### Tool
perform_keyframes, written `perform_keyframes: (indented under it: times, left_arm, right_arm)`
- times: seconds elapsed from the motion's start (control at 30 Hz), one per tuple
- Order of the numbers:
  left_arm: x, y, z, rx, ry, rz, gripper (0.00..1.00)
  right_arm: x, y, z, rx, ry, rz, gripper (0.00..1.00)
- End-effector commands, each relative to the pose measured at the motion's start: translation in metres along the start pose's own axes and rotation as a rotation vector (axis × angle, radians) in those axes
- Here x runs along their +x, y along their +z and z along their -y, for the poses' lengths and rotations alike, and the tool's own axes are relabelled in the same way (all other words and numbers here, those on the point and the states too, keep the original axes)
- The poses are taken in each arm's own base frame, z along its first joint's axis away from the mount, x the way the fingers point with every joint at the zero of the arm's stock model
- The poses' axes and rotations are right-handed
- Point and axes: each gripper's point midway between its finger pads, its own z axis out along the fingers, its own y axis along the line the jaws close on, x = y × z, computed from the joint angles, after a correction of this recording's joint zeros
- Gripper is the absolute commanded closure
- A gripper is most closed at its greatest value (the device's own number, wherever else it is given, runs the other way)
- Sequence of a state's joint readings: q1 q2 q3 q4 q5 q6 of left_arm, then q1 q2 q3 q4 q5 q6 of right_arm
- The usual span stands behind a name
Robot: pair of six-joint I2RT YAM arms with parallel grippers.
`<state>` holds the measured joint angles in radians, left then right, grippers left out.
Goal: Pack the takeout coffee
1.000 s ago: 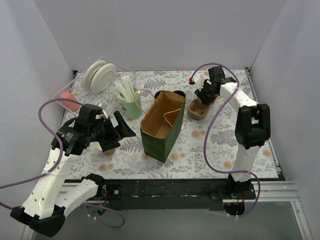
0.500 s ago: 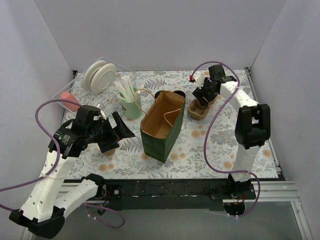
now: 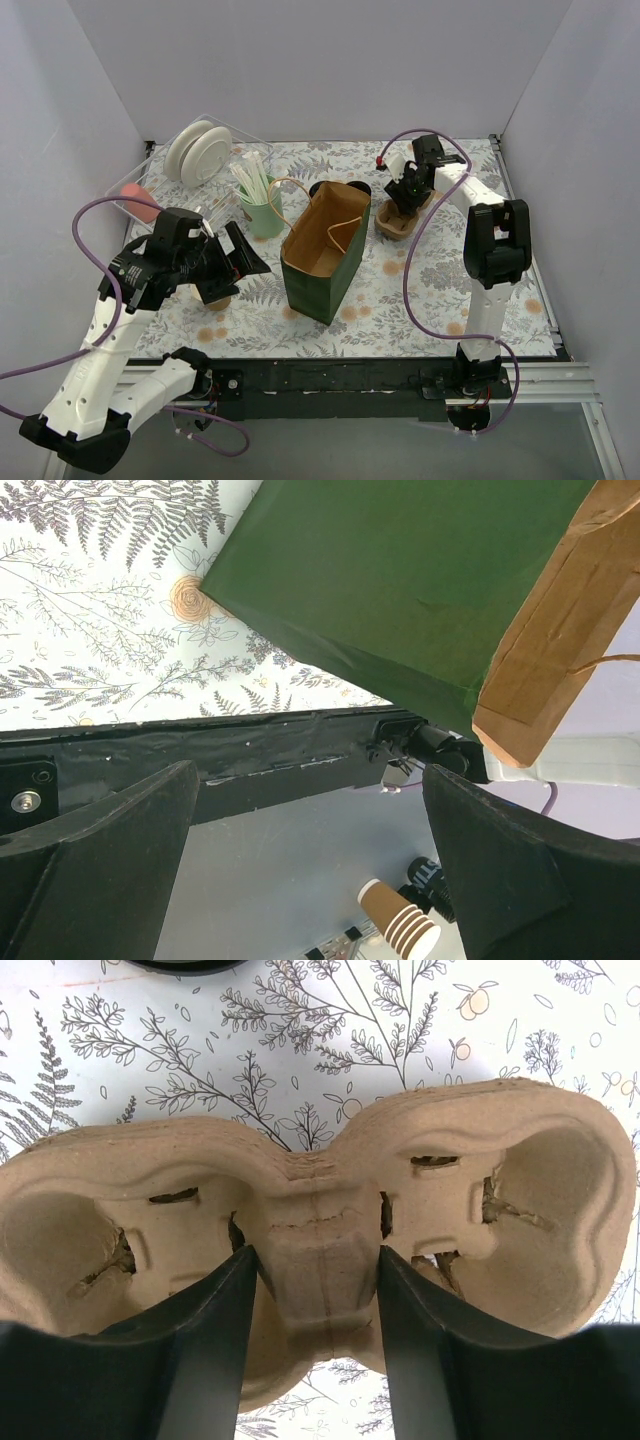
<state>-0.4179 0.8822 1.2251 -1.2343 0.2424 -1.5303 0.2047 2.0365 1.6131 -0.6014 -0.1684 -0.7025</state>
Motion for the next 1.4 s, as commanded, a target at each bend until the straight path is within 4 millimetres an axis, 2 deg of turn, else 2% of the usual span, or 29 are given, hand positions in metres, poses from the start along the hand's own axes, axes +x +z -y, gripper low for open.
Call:
perform_keyframes:
  times: [0.0, 0.2, 0.37, 0.43, 0.6, 0.73, 0.8, 0.9, 1.1, 1.23, 1.37]
  left_arm:
    - [-0.004, -0.008, 0.005, 0.009, 0.008, 0.021, 0.05]
    - [-0.005, -0.006, 0.007, 0.016, 0.014, 0.017, 0.05]
    - [-0.006, -0.005, 0.010, 0.031, 0.016, 0.020, 0.05]
    - [-0.006, -0.004, 0.011, 0.035, 0.013, 0.020, 0.05]
    - [-0.006, -0.004, 0.013, 0.043, 0.011, 0.016, 0.05]
    - [-0.010, -0.006, 0.018, 0.050, 0.015, 0.022, 0.05]
    - [-0.011, -0.007, 0.020, 0.053, 0.017, 0.023, 0.05]
    - [-0.013, -0.008, 0.023, 0.058, 0.019, 0.029, 0.05]
    - [-0.017, -0.013, 0.028, 0.065, 0.022, 0.038, 0.05]
    - [-0.019, -0.014, 0.030, 0.065, 0.025, 0.044, 0.05]
    - [-0.020, -0.014, 0.031, 0.066, 0.035, 0.045, 0.05]
  right_arm:
    - [-0.017, -0.009, 0.010, 0.023, 0.002, 0.046, 0.50]
    - [-0.031, -0.035, 0.017, 0.059, -0.009, 0.075, 0.50]
    - [-0.022, -0.043, 0.011, 0.053, 0.022, 0.031, 0.49]
    - [-0.015, -0.043, 0.004, 0.037, 0.042, 0.012, 0.46]
    - [0.002, -0.038, -0.002, 0.021, 0.068, -0.054, 0.48]
    - [-0.020, -0.050, 0.000, 0.018, 0.098, 0.018, 0.43]
    - [-0.024, -0.053, 0.001, 0.018, 0.100, 0.027, 0.41]
    - [-0.015, -0.045, -0.003, 0.000, 0.110, -0.004, 0.48]
    - [-0.007, -0.049, -0.003, 0.027, 0.101, -0.019, 0.50]
    - [-0.021, -0.069, 0.011, 0.097, 0.108, 0.011, 0.50]
    - [-0.026, -0.092, 0.024, 0.181, 0.160, 0.007, 0.50]
